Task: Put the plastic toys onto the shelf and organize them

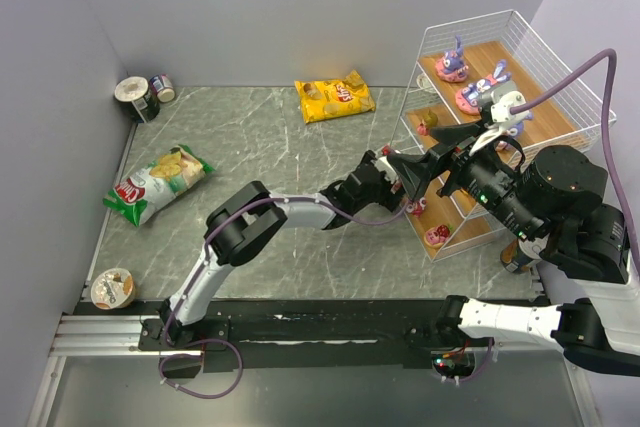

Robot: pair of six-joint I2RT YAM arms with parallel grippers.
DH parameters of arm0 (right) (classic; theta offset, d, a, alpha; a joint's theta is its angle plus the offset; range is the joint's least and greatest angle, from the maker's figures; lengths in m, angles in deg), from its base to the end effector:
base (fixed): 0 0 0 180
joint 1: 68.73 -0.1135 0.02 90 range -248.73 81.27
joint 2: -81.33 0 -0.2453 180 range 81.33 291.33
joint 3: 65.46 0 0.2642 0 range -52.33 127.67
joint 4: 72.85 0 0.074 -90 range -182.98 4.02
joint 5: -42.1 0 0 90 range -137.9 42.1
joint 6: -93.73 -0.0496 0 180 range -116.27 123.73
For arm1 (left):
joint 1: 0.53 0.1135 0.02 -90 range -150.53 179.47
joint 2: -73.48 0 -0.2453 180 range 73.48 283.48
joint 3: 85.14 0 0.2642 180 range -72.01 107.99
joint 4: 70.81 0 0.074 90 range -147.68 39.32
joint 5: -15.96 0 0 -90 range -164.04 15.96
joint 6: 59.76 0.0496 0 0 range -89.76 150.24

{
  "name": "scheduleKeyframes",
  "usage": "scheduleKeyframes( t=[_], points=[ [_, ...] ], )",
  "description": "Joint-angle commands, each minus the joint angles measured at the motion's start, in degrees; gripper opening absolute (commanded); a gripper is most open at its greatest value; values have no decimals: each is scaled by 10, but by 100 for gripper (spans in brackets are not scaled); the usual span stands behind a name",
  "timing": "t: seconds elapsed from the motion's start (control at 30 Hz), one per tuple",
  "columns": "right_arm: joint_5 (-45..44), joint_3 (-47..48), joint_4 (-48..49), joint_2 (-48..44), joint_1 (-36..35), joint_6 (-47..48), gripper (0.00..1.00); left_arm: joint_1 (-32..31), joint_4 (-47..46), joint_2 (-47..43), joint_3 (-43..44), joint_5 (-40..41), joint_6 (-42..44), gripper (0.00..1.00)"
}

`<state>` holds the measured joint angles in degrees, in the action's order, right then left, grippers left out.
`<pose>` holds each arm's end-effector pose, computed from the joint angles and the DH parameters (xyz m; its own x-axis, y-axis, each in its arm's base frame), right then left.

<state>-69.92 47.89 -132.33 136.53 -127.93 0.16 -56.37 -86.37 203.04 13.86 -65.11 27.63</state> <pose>0.0873 0.1102 0.5366 -0.0495 0.0297 -0.9983 -0.6025 0.7963 0.0536 0.2998 -0.4281 0.1365 -0.1786 0.1830 -0.9668 0.7259 0.6878 -0.0039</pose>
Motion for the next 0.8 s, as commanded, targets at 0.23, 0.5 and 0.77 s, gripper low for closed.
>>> scheduleKeyframes(
  t=[0.23, 0.5, 0.77],
  points=[
    [-10, 1, 13, -5, 2, -1, 100, 19, -37, -40, -16, -22, -40, 86],
    [-16, 1, 16, -7, 3, 5, 100, 25, 0, -7, 24, -56, -39, 70],
    [-25, -1, 16, -5, 2, 14, 100, 25, 16, 18, 33, -74, -49, 67]
  ],
)
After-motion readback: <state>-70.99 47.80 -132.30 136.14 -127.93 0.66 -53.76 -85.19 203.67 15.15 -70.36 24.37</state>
